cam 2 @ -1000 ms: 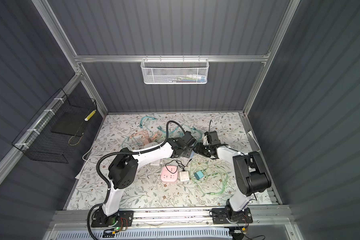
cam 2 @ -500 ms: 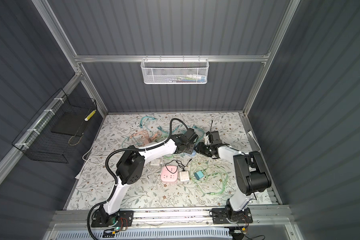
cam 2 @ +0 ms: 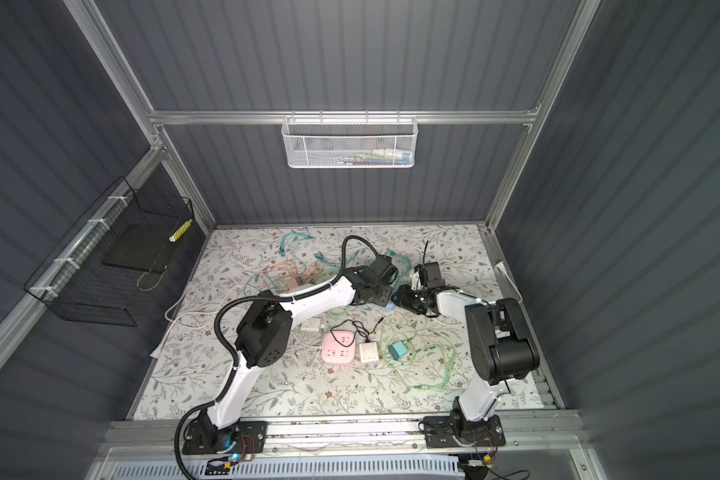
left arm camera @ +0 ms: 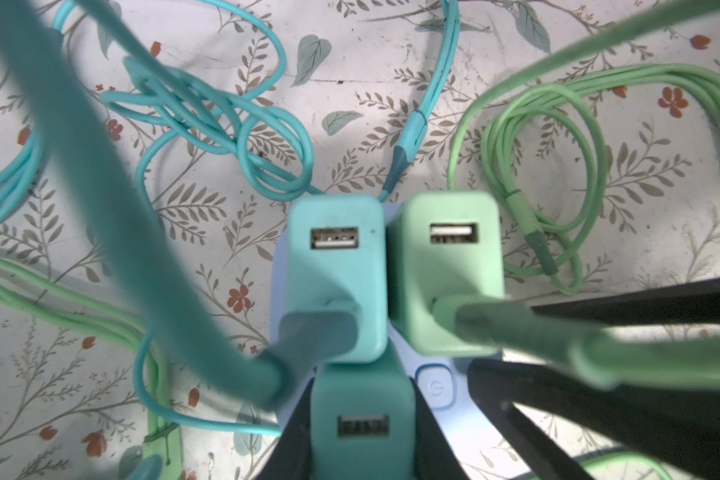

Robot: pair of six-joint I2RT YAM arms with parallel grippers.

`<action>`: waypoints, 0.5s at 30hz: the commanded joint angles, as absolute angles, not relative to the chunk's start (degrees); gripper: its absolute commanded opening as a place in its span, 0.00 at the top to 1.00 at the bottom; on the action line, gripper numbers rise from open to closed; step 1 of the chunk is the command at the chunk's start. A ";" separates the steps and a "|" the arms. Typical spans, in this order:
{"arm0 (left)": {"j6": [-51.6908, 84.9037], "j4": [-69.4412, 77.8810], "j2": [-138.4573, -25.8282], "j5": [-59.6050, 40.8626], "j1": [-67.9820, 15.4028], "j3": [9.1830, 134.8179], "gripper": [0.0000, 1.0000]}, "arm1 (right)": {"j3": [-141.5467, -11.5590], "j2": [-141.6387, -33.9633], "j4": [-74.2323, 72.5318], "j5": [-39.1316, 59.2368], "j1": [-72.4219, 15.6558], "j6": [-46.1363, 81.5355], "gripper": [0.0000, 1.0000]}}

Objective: Pull the plug off the socket

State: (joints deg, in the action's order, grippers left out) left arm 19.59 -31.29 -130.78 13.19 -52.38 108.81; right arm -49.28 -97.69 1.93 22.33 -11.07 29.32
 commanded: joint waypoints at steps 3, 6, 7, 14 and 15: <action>18.10 -33.07 -132.45 9.11 -52.56 109.51 0.71 | -50.09 -98.43 3.79 21.02 -10.28 28.39 0.45; 18.54 -33.25 -132.14 9.92 -52.63 109.20 0.62 | -51.08 -98.98 4.53 20.85 -10.28 28.06 0.45; 18.63 -33.23 -132.06 10.05 -52.56 109.00 0.60 | -51.43 -99.22 4.89 20.75 -10.29 27.88 0.45; 18.63 -33.76 -133.10 9.94 -52.56 110.03 0.59 | -50.98 -99.92 6.11 17.13 -10.30 27.87 0.45; 18.71 -33.54 -133.21 9.71 -52.59 110.04 0.62 | -50.98 -100.07 6.42 16.80 -10.30 27.79 0.45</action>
